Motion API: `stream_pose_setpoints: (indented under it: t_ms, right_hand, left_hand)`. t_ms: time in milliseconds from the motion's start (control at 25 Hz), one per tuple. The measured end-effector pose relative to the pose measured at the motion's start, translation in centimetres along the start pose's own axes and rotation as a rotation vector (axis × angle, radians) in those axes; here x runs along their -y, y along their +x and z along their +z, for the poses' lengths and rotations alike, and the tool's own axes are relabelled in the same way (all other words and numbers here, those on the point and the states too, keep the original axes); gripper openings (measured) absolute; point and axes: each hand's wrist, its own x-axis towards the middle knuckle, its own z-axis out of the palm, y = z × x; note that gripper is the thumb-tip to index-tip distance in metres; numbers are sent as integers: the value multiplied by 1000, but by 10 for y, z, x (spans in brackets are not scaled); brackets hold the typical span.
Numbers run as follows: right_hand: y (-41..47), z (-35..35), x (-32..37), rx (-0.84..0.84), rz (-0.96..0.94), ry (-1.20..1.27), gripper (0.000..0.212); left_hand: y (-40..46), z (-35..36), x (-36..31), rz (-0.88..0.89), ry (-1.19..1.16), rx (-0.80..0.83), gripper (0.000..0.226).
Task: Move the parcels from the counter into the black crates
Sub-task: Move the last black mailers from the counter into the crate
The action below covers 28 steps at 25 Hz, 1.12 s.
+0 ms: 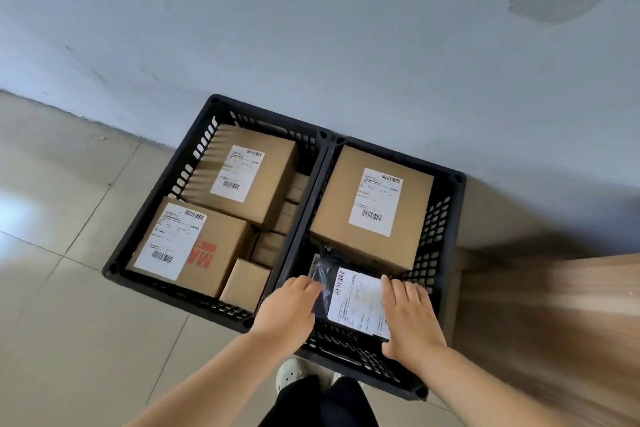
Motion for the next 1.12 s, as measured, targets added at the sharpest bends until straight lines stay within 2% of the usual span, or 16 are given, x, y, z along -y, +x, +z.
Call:
stream_pose_setpoints:
  t_ms: [80,280,400,480,640,800,920,1120]
  right_hand:
    - [27,20,1,9,-36,-16,106]
    - [83,74,9,9,-88,16,112]
    - [101,101,15,-8,-45,93,132]
    - [108,117,17,-57,-30,177,134]
    - [112,133,14,-108,-15,229,123]
    - [106,136,10,-59,-36,242,113]
    - [99,132,1,-75,-27,247,95]
    - [70,104,-16,-44,1,310,68]
  left_hand:
    - [23,23,9,61,103,58,60]
    - [77,71,21,51,362,126,81]
    - [100,89,25,16,468,153,79]
    - [110,98,26,-8,491,158,77]
    - [120,111,27,-52,444,219,79]
    - [127,112,28,-88,433,279,86]
    - [129,106,25,-106,404,337,88]
    - [113,83,15,-54,345,267,66]
